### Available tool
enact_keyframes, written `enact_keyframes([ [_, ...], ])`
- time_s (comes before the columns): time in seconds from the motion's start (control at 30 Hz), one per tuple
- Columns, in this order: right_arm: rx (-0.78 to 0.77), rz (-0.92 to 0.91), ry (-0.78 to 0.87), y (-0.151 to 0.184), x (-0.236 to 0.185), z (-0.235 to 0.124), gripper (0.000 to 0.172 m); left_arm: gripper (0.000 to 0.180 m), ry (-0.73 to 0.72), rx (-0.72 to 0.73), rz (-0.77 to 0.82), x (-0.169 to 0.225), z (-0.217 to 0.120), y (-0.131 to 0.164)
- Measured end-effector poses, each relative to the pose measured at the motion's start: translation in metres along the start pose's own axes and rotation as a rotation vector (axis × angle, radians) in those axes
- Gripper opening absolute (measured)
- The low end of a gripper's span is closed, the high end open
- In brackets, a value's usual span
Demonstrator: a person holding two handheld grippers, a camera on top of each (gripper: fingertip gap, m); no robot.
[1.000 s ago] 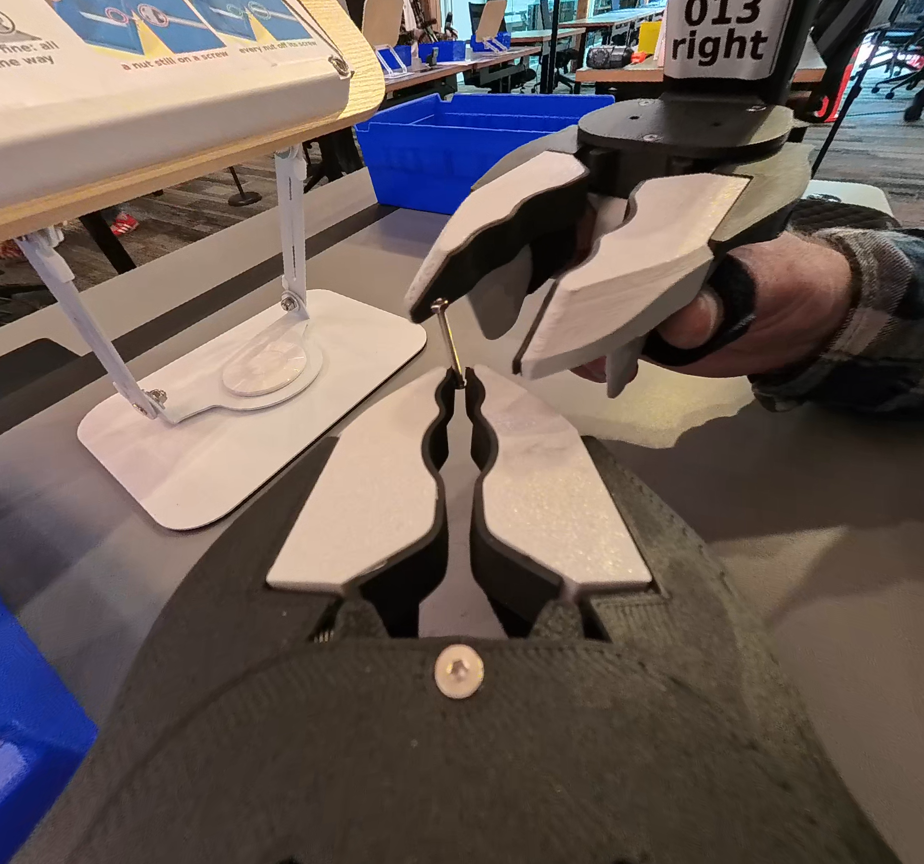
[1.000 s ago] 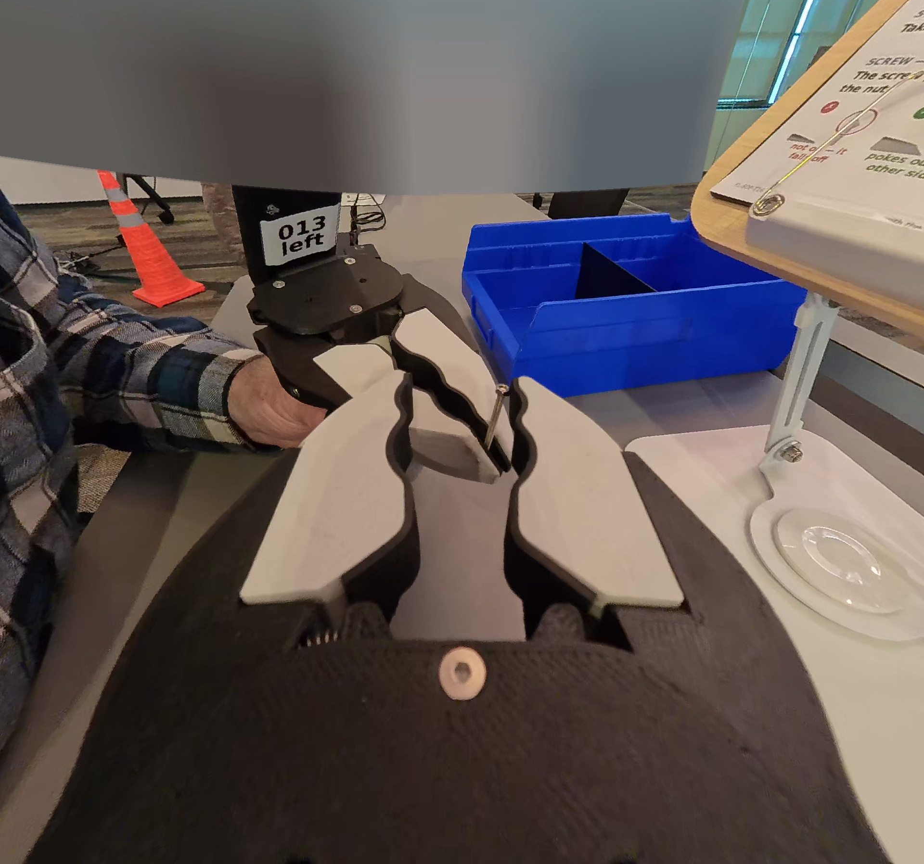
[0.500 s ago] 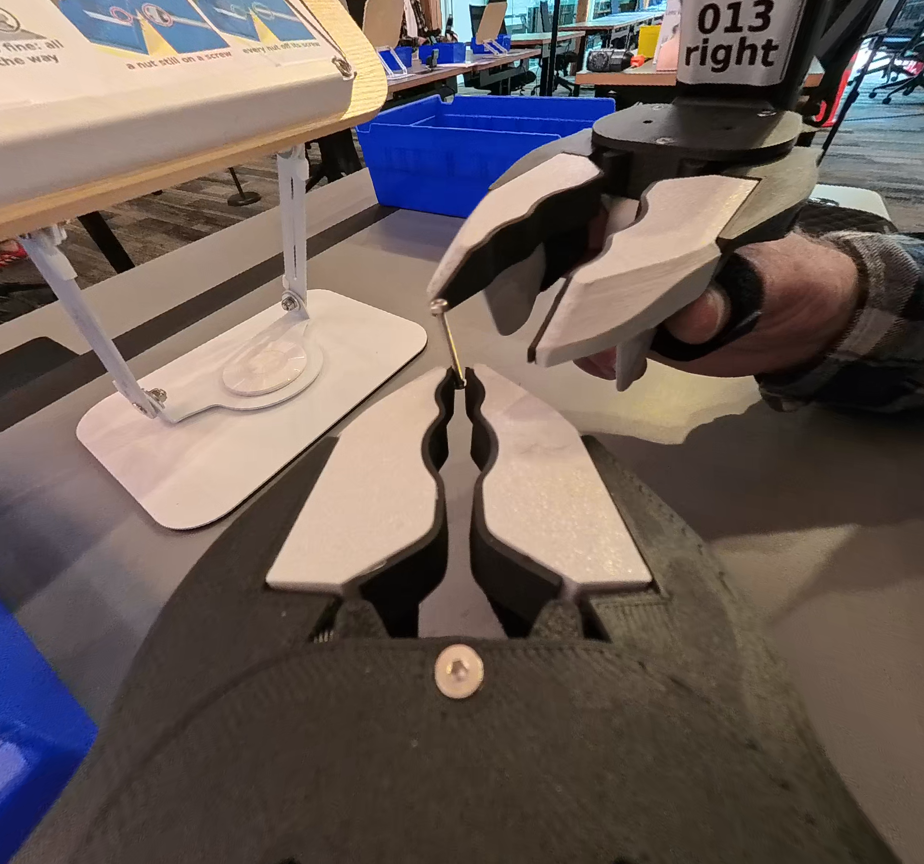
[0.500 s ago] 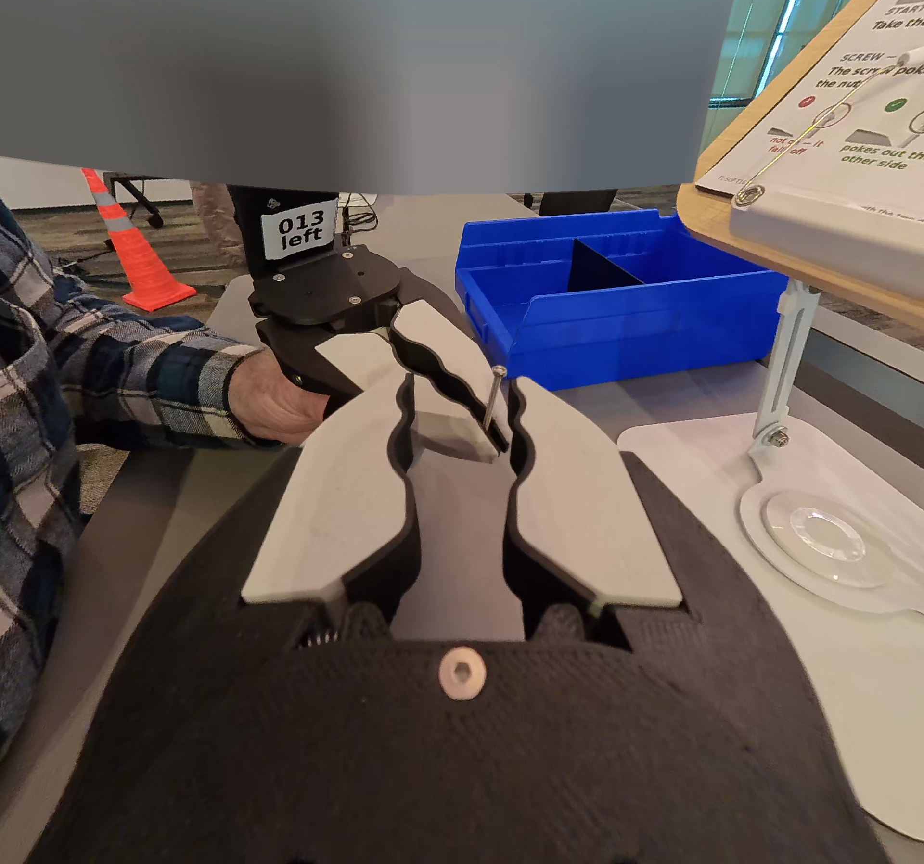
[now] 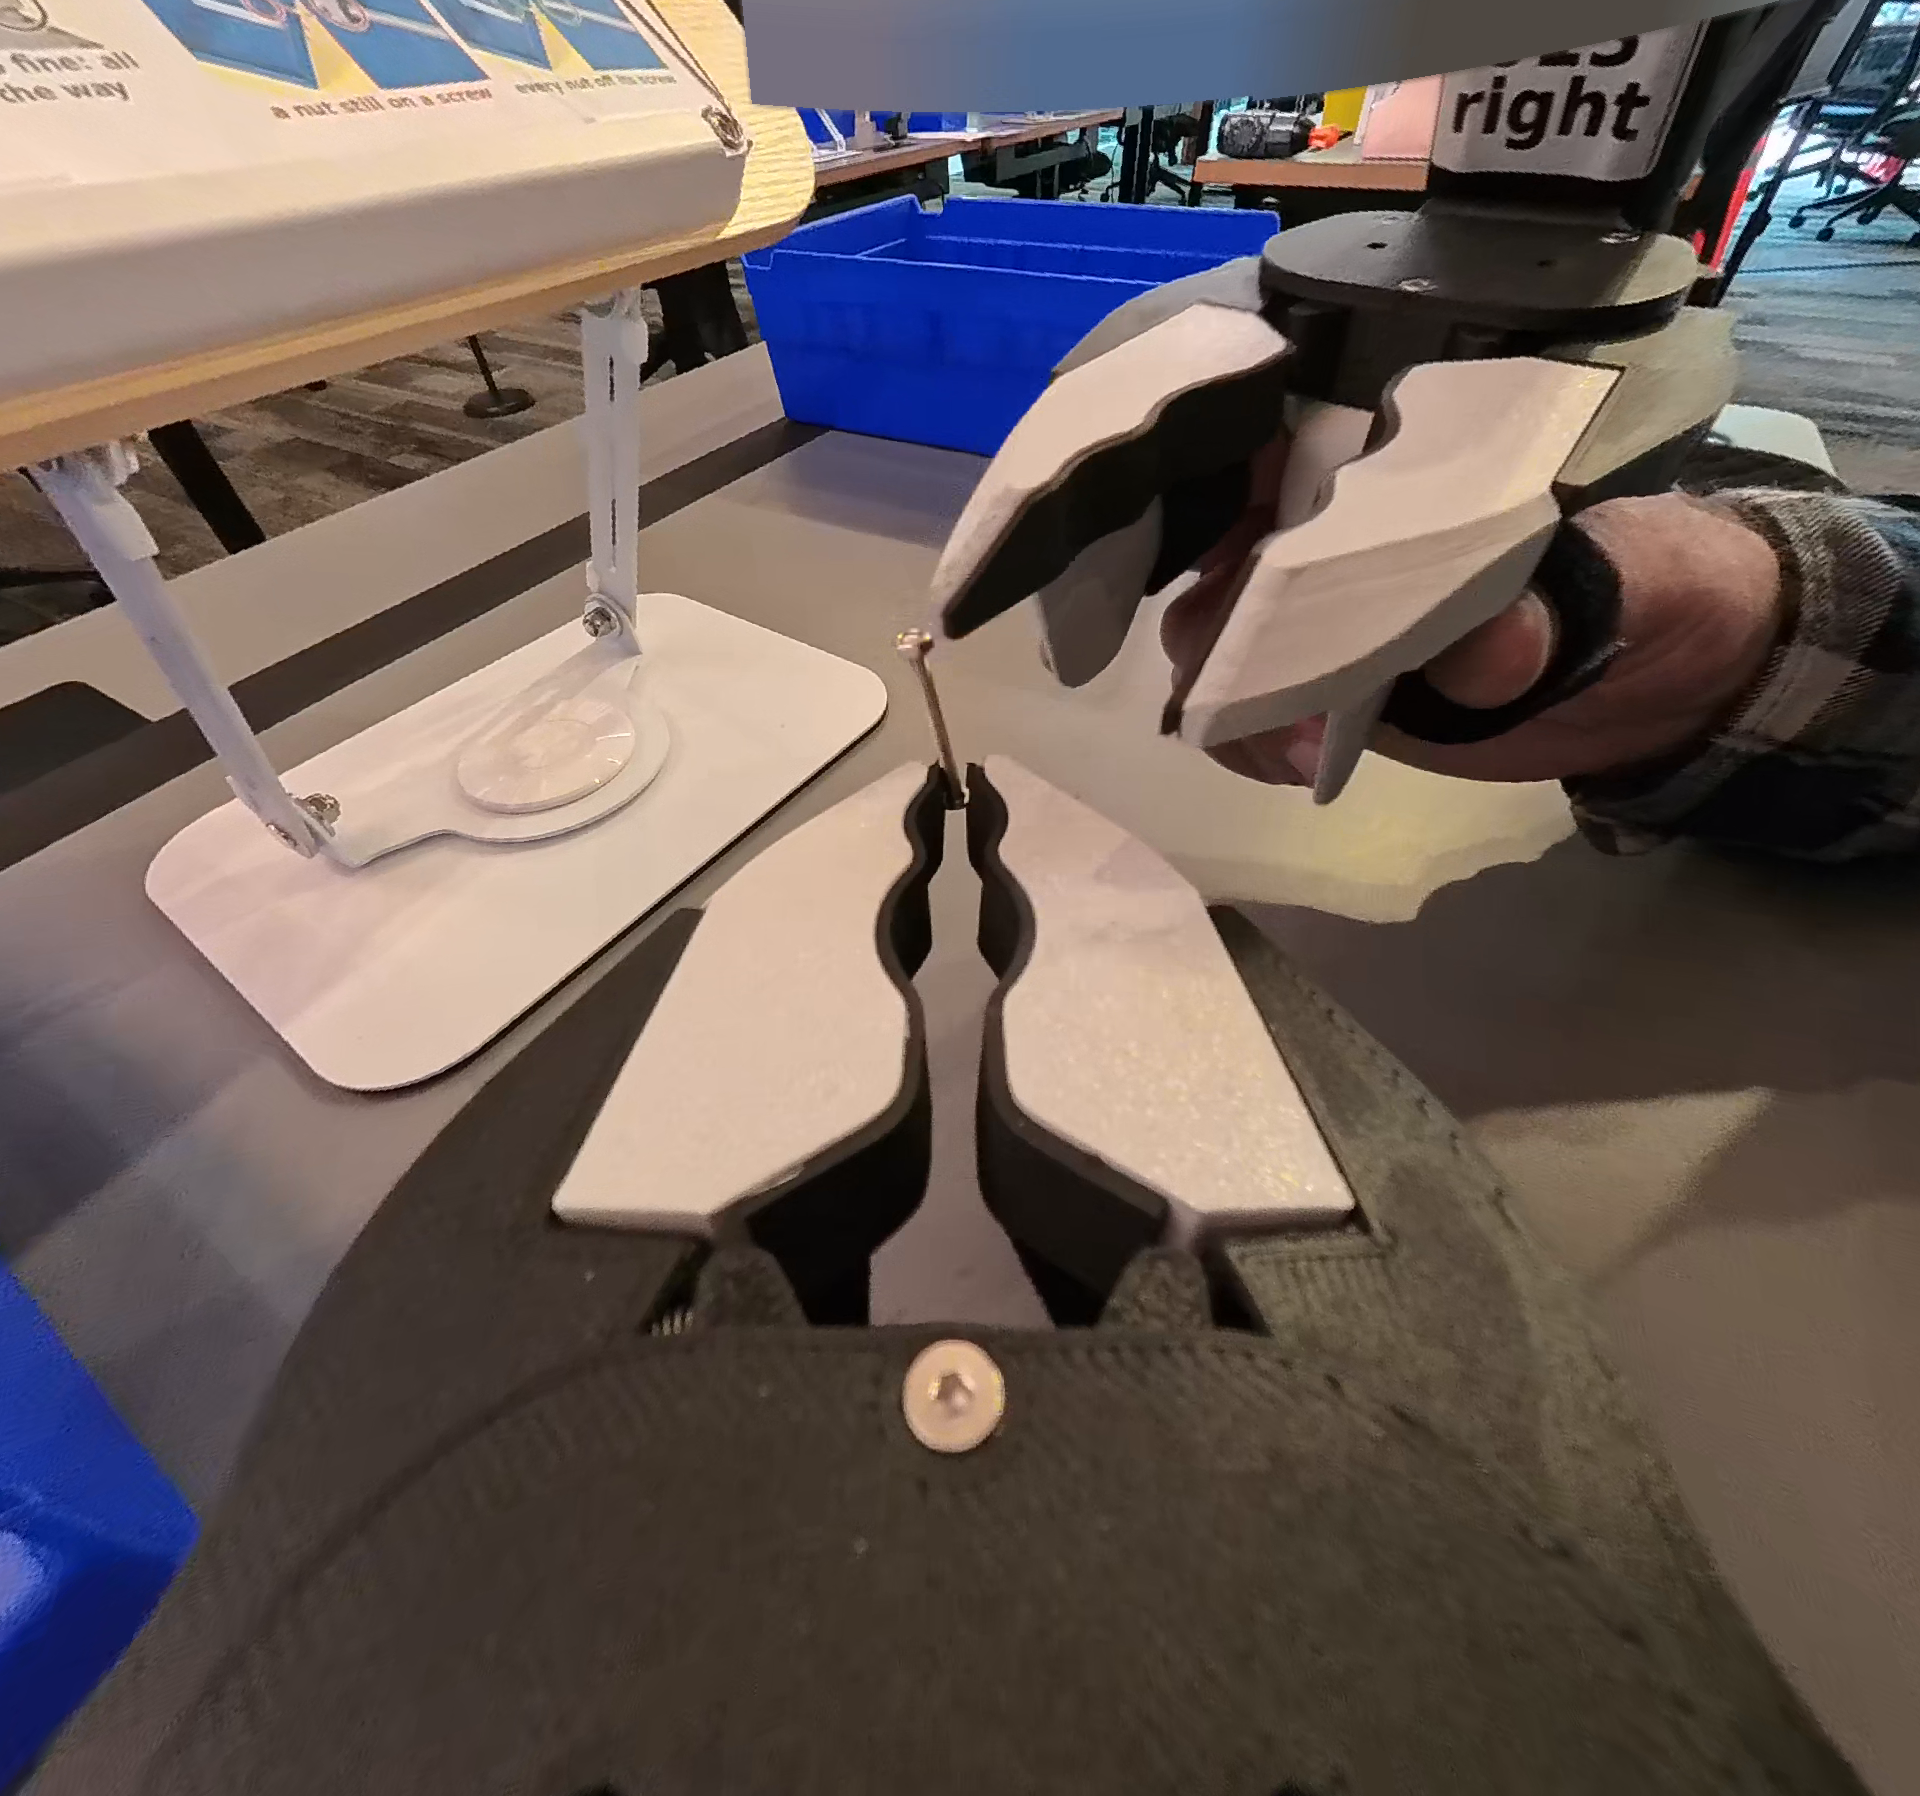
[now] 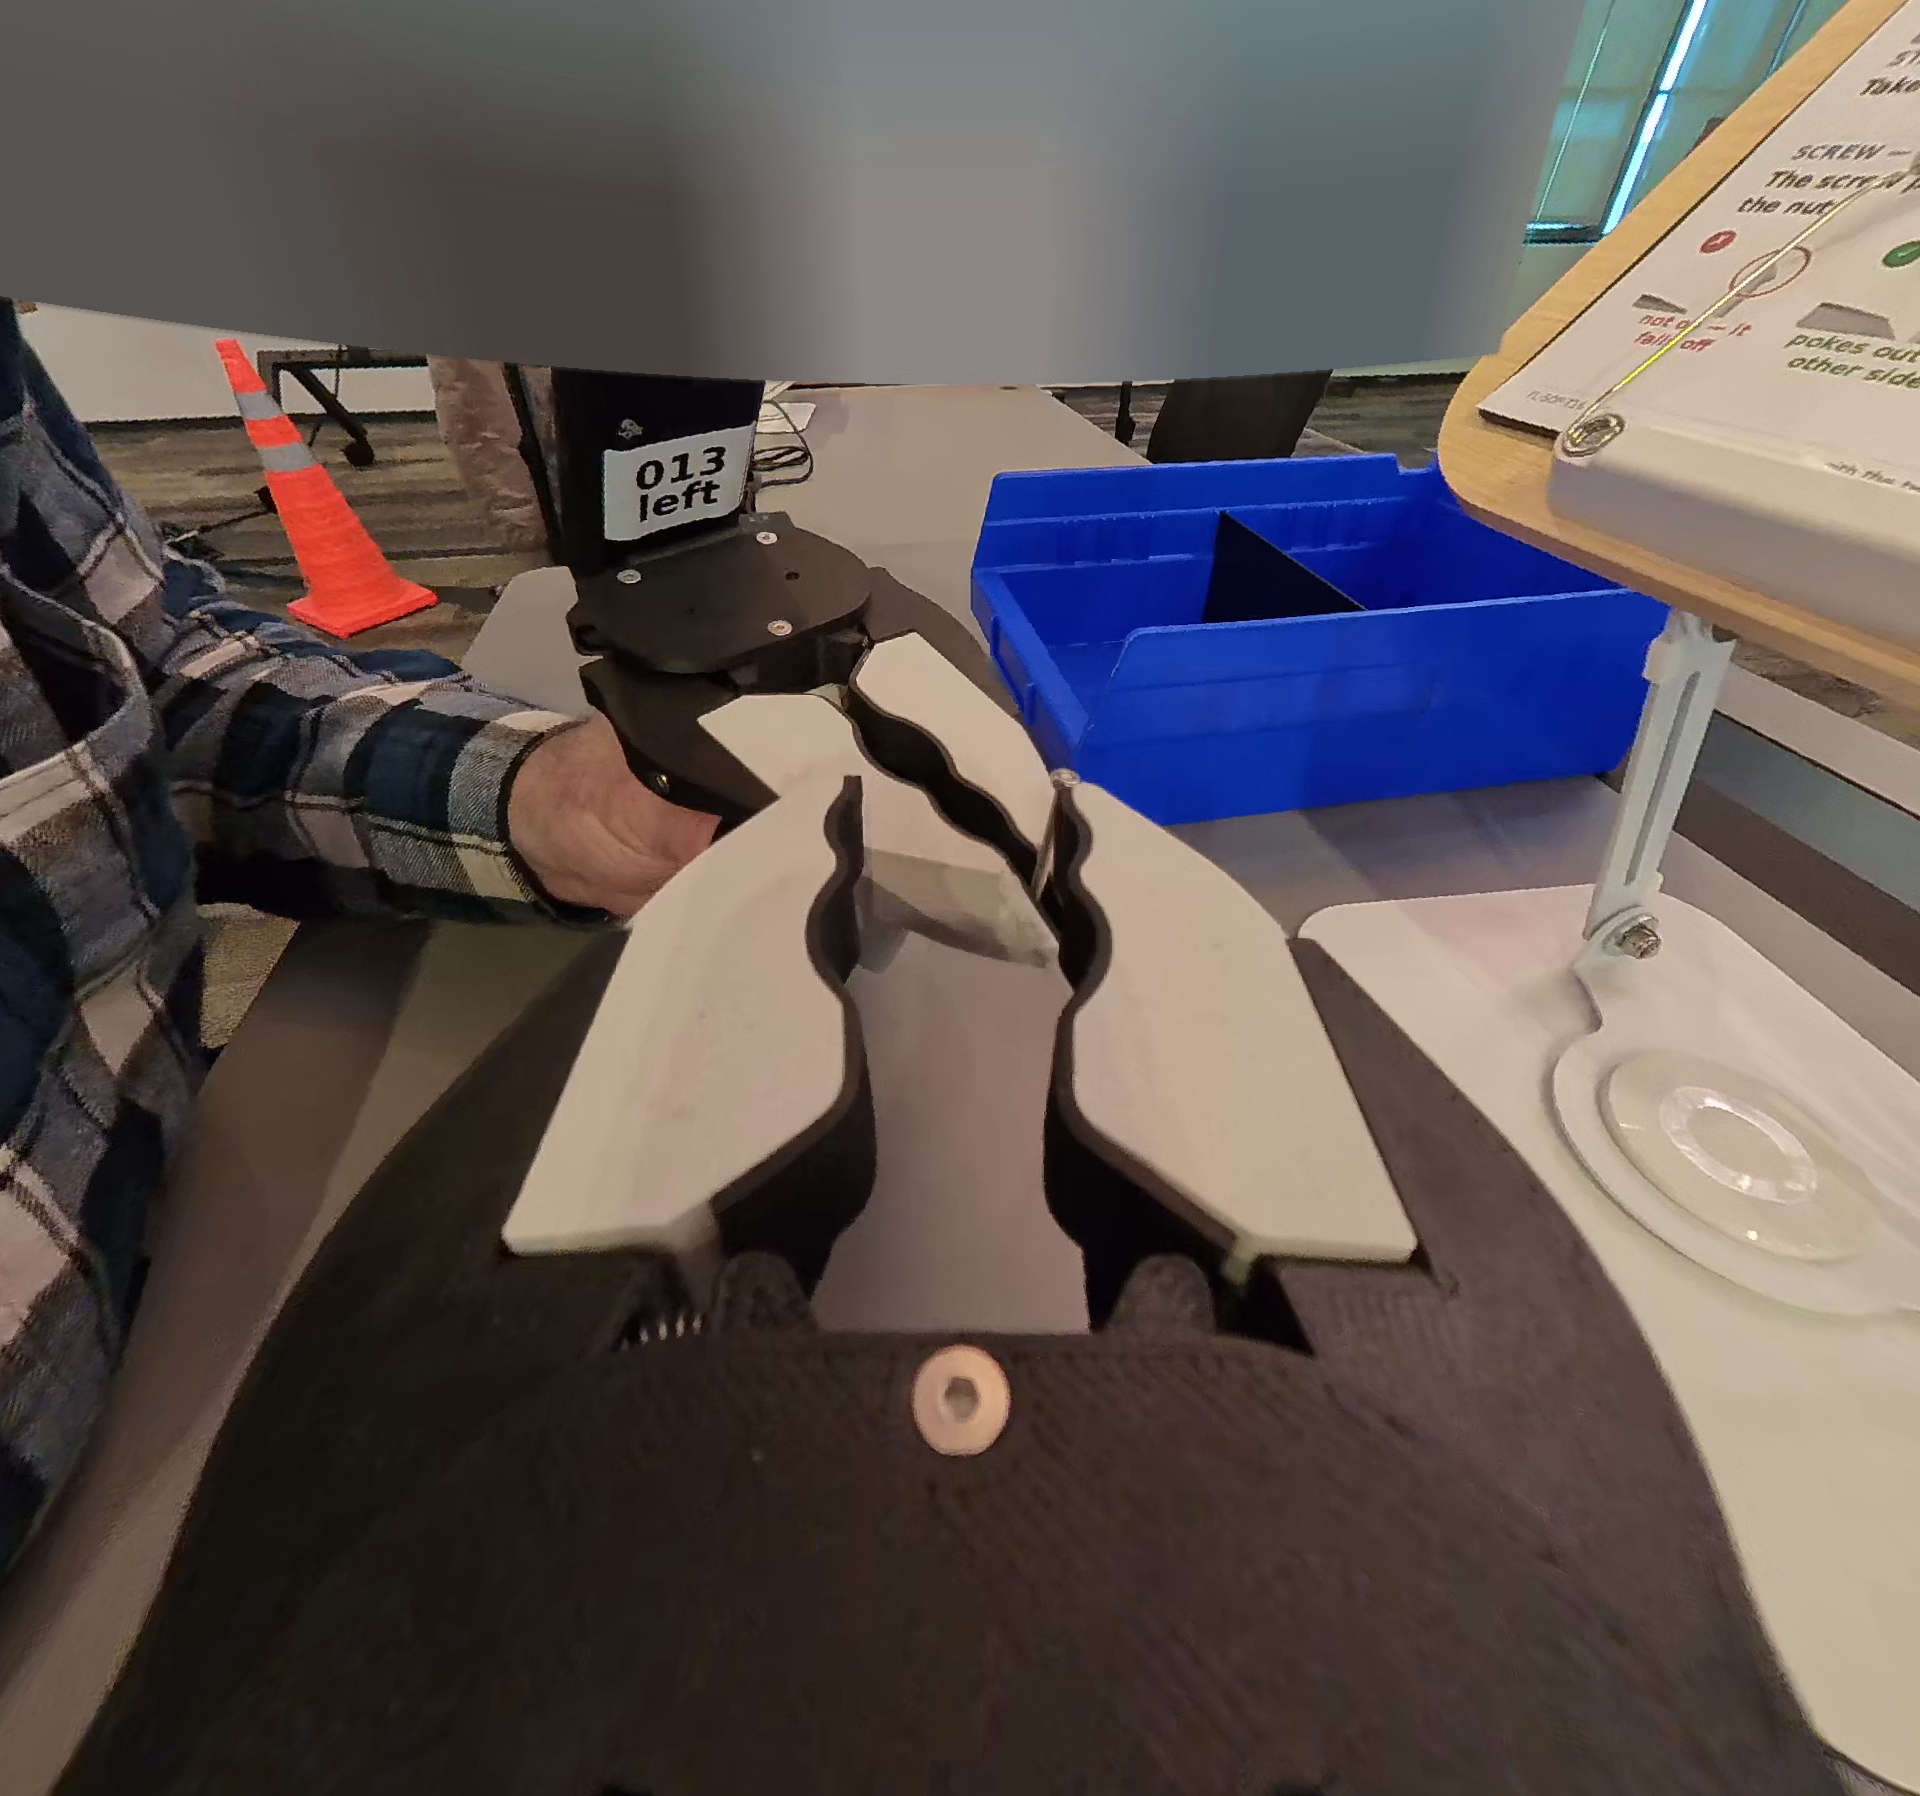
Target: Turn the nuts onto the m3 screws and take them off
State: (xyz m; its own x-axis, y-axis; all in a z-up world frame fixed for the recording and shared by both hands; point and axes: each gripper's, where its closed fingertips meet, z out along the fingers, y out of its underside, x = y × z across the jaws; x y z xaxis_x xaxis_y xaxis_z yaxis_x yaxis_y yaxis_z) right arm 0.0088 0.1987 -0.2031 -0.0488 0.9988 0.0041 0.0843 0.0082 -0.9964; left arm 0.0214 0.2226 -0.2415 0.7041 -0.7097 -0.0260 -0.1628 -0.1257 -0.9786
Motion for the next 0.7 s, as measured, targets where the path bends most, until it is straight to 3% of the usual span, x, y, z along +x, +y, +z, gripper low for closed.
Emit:
enact_keyframes([
  [0.23,-0.018,0.01,-0.024,0.003,0.001,0.011,0.051,0.003,0.014,-0.013,0.009,0.005,0.003,0.001],
  [0.53,-0.015,0.003,-0.037,0.002,-0.005,0.002,0.042,0.003,0.008,-0.009,-0.018,0.0,0.002,0.002],
  [0.7,-0.013,0.016,-0.031,0.001,0.002,0.01,0.052,0.003,0.02,-0.017,-0.016,0.003,0.003,0.002],
])
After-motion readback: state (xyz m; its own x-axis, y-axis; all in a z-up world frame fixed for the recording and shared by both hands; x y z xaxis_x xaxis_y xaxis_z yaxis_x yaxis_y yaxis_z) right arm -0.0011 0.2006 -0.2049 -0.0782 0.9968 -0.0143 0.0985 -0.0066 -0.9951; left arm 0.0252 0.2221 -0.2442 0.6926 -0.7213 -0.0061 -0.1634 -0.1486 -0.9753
